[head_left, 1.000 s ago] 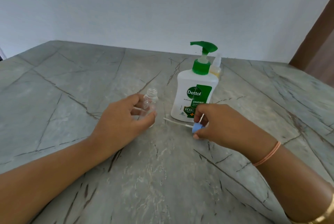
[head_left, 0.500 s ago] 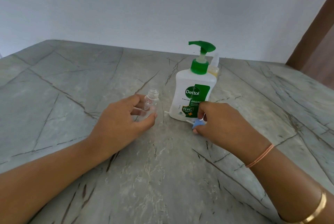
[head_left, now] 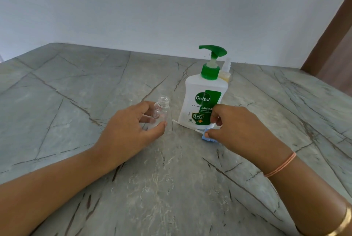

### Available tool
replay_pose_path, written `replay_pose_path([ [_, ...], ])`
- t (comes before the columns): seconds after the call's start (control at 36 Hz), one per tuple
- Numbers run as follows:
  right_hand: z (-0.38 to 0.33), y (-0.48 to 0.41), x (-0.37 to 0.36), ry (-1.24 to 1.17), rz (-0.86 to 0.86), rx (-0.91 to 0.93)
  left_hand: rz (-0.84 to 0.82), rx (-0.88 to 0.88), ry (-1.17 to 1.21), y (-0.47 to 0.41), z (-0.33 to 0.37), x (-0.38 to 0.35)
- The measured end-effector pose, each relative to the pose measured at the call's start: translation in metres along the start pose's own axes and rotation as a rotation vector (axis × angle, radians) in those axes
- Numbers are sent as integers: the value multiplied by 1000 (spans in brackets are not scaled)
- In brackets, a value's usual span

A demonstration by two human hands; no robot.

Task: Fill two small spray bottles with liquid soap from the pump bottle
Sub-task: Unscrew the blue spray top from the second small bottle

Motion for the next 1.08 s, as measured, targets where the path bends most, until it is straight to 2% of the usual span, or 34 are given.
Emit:
replay_pose_path([
  [1.08, -17, 0, -12, 5, 88, 67, -15, -12, -45, 1, 6, -1],
])
Point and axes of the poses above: each hand's wrist, its own y-axis away from the middle knuckle, its own x-axis out of the back of the hand, z = x × y, the point moved 9 cm from there along -y, towards the middle knuckle, and after that the axes turned 6 degrees about y, right-handed, at the moved point
